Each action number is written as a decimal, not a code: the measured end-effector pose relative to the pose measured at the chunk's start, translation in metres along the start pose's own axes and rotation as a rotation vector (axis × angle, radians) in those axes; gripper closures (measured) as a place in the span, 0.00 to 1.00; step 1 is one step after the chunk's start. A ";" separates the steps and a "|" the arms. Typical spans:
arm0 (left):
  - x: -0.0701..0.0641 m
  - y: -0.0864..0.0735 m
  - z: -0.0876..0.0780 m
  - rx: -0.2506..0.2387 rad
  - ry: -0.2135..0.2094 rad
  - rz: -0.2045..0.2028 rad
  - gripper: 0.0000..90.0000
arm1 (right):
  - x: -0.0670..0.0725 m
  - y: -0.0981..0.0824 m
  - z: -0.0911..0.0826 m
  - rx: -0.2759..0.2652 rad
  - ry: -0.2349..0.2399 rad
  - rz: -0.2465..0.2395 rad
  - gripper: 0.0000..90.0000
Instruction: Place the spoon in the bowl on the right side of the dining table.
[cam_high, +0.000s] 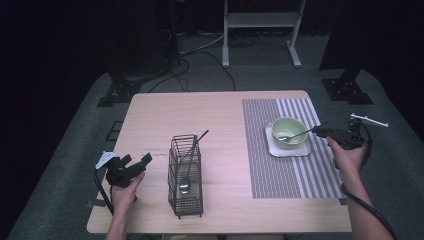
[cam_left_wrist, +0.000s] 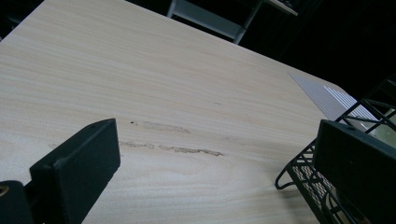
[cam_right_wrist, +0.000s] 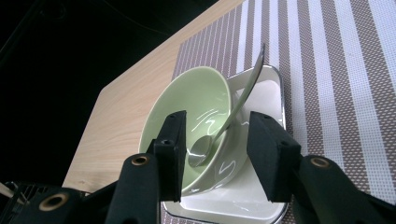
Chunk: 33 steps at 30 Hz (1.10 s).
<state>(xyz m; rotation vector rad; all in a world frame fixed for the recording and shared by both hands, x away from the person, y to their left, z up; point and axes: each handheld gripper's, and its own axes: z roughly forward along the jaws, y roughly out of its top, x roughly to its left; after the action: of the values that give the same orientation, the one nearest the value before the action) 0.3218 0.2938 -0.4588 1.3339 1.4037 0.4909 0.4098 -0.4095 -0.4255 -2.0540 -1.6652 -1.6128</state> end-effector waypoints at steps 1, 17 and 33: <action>0.000 0.000 0.000 0.001 0.001 0.001 0.00 | 0.000 -0.001 0.000 0.002 0.001 -0.004 0.62; 0.000 -0.001 -0.001 0.003 0.004 -0.001 0.00 | 0.003 -0.016 -0.001 0.055 0.012 -0.049 0.54; 0.000 0.000 -0.001 0.002 0.006 0.002 0.00 | 0.012 -0.030 -0.001 0.102 0.047 -0.106 0.40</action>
<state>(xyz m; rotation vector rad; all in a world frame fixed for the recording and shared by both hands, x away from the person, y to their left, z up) 0.3207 0.2947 -0.4587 1.3372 1.4078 0.4951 0.3857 -0.3889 -0.4322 -1.8965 -1.8285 -1.5568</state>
